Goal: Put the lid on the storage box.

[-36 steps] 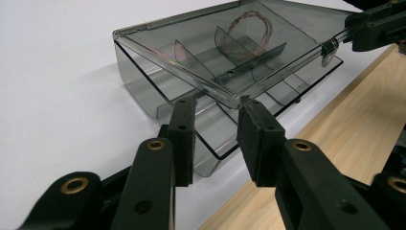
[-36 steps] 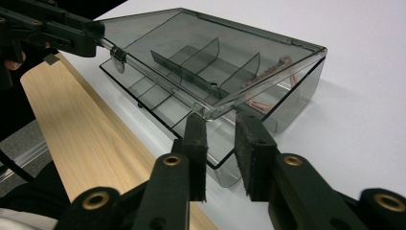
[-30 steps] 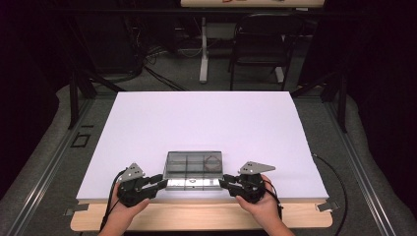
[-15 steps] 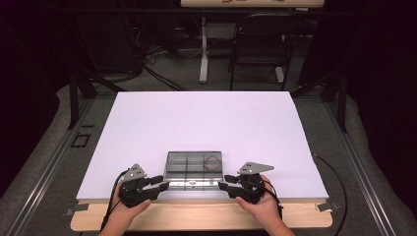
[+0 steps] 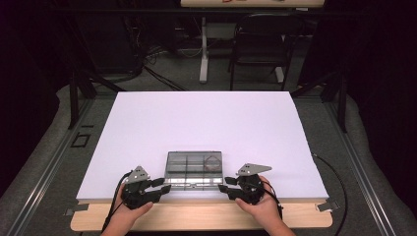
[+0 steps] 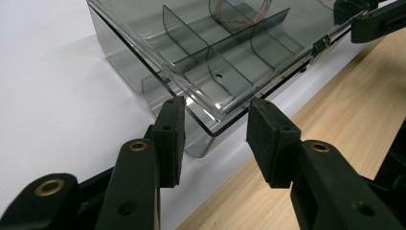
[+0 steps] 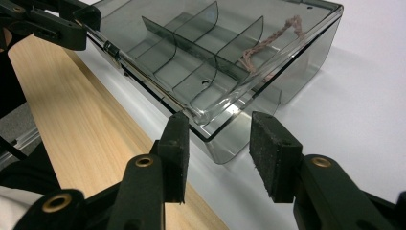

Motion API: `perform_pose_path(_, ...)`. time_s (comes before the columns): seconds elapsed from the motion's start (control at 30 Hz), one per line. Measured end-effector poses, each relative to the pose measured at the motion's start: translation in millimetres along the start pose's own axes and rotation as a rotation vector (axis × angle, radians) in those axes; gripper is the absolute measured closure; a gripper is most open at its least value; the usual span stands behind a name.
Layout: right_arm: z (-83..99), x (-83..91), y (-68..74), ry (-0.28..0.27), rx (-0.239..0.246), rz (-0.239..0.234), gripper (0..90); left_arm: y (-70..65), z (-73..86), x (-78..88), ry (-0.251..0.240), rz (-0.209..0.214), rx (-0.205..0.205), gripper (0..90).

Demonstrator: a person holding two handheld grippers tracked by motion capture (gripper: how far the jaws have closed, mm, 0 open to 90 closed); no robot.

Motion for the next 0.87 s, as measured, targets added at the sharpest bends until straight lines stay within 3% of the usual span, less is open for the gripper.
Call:
perform_pose_path(0.33, 2.8, -3.6, -0.3, 0.009, -0.01, -0.011, 54.5, 0.7, 3.4, -2.8, 0.019, -0.005, 0.011, 54.6)
perform_pose_path(0.57, 6.8, -8.1, 3.0, 0.042, 0.043, -0.015, 43.6, -2.8, 6.3, 0.1, 0.012, 0.0, 0.019, 45.5)
perform_pose_path(0.87, -1.0, -0.9, 6.3, -0.017, 0.058, 0.008, 42.3, 0.2, 3.1, 8.5, -0.017, 0.0, 0.027, 45.2)
Point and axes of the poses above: each handheld gripper's, and its own axes: x roughly backward along the jaws, z roughly out of its underside, y roughly to its left, the point moved 8 cm from there along -x, roughly forward along the jaws, and after that the axes turned 6 degrees about y, right-handed, at the moved point
